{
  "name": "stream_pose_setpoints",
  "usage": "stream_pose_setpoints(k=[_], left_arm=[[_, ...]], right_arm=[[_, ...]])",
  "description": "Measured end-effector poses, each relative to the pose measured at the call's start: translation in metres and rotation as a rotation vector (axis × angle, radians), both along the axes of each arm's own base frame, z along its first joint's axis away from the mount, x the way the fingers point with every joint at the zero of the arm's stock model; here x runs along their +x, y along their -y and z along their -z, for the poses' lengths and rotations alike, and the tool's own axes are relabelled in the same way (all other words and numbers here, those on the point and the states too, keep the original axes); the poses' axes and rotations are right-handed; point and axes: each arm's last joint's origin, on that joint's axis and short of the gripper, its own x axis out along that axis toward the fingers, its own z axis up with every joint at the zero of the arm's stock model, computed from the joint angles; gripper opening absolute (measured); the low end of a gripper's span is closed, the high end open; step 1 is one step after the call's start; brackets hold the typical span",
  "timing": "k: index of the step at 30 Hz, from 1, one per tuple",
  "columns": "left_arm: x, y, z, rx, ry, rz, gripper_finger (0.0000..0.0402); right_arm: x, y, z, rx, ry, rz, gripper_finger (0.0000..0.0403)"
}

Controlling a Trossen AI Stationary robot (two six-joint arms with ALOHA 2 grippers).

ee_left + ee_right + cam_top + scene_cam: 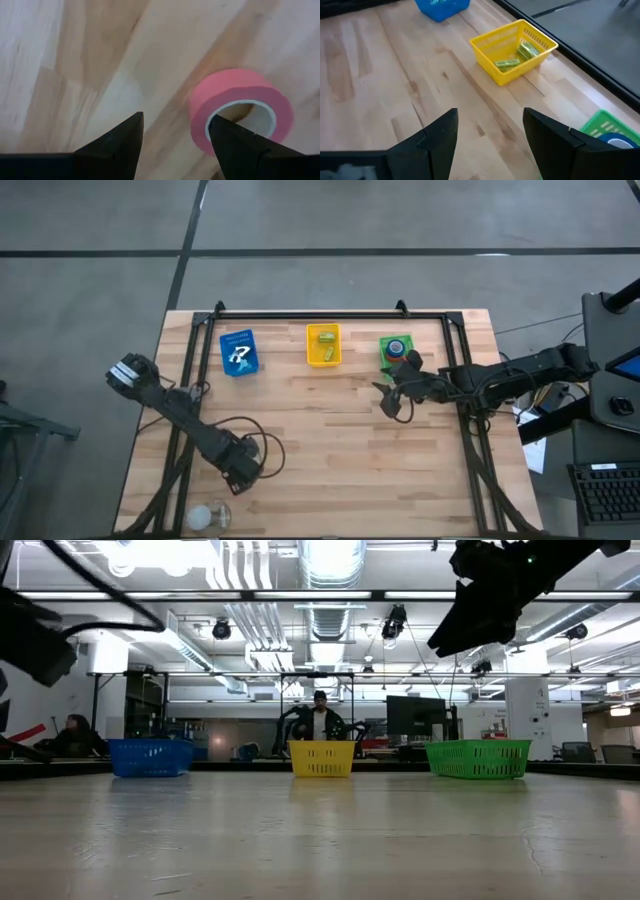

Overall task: Pick and place Stapler, Stapler remover, tape
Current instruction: Put the pink tape into the green bin

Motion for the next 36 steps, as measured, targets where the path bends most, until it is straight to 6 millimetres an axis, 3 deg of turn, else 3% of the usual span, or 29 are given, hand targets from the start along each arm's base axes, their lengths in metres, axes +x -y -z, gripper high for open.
stream_pose_setpoints(k=[5,11,24,29,36], left_arm=[[-0.003,-0.003,0.015,-0.012,0.023,-0.024,0.0223],[-0.004,-0.004,0.018,-0.012,0.039,-0.061,0.0199],[0.002,-0.009,0.016,0.136,0.196,-0.118,0.0043],[0.013,-0.012,0.014,0.282,0.417,-0.155,0.0043],[0.042,-0.019,-0.005,0.596,0.866,-0.295,0.0093]], right_arm=[[0.002,0.000,-0.002,-0.012,0.018,-0.017,0.0221],[0.005,-0.001,-0.004,-0.016,0.053,-0.023,0.0221],[0.014,-0.004,0.000,0.006,0.066,-0.058,0.0221],[0.024,-0.007,0.011,0.025,0.040,-0.084,0.0220],[0.044,-0.010,0.026,0.072,0.065,-0.107,0.0210]])
